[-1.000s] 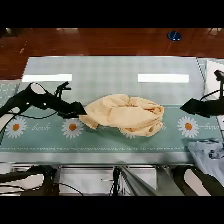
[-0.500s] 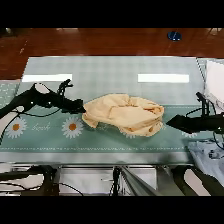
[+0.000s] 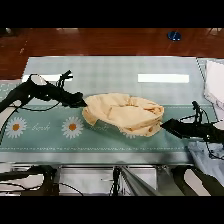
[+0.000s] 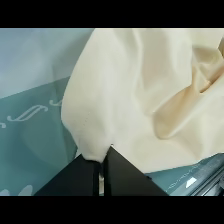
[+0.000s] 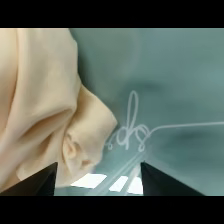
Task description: Fold the shirts.
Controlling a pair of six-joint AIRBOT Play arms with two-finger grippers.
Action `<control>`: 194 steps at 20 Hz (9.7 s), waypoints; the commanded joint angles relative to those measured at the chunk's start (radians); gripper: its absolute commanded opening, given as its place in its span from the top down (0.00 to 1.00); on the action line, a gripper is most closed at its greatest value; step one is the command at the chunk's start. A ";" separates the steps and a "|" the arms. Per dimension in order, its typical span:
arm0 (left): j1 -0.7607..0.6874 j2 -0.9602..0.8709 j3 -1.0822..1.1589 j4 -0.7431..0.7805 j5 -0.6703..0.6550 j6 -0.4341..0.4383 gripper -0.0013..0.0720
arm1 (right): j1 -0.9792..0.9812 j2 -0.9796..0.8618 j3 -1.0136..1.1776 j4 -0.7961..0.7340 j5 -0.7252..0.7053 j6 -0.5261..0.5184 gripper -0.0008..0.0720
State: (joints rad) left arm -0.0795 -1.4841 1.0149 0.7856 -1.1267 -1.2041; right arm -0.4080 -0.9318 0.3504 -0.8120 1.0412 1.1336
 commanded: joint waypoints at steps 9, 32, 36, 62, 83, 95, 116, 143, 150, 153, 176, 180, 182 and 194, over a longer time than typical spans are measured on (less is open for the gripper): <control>0.000 0.001 0.048 -0.001 -0.058 0.000 0.95 | 0.230 -0.224 -0.056 0.309 -0.124 -0.126 0.60; 0.359 0.700 0.833 0.010 -0.147 -0.118 0.95 | -0.063 0.375 1.045 0.119 0.071 0.173 0.95; 0.359 0.840 0.832 0.088 -0.300 -0.248 0.95 | -0.063 0.375 1.218 0.021 0.254 0.326 0.95; 0.276 0.686 -0.526 0.039 0.103 -0.104 0.95 | 0.377 -0.216 0.589 -0.349 -0.078 0.302 0.95; 0.527 0.483 -0.361 0.032 -0.083 0.063 0.24 | 0.392 -0.121 0.692 -0.636 -0.154 0.284 0.38; 0.590 0.487 -0.603 0.221 -0.330 0.017 0.24 | -0.026 -0.051 0.463 -0.418 0.124 0.157 0.31; 0.298 0.219 -0.599 0.192 -0.029 -0.034 0.95 | -0.088 -0.051 0.414 -0.376 0.154 0.138 0.31; 0.302 0.262 -0.512 0.190 -0.117 0.032 0.95 | -0.139 -0.480 0.332 -0.111 0.006 0.092 0.91; 0.322 0.337 -0.300 0.122 -0.192 0.033 0.95 | -0.139 -0.112 0.347 -0.047 0.035 0.042 0.96; 0.397 0.468 -0.047 -0.043 -0.191 0.028 0.95 | -0.138 0.097 0.448 0.146 0.024 0.032 0.96; 0.563 0.928 0.793 0.170 -0.687 -0.235 0.96 | -0.137 0.293 1.562 -0.286 0.813 0.395 0.96; 0.561 1.060 0.790 0.246 -0.717 -0.250 0.95 | -0.074 0.354 1.562 -0.318 0.818 0.427 0.96; 0.561 1.072 0.758 0.241 -0.718 -0.268 0.95 | -0.030 0.351 1.534 -0.394 0.818 0.426 0.96; 0.536 1.020 -0.442 0.185 -0.377 -0.145 0.96 | 0.207 0.198 0.433 -0.576 0.423 0.382 0.96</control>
State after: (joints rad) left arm 0.4728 -0.4240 0.8307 0.9794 -1.7058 -1.4197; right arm -0.2478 -0.6544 0.9924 -1.3384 1.6783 1.5276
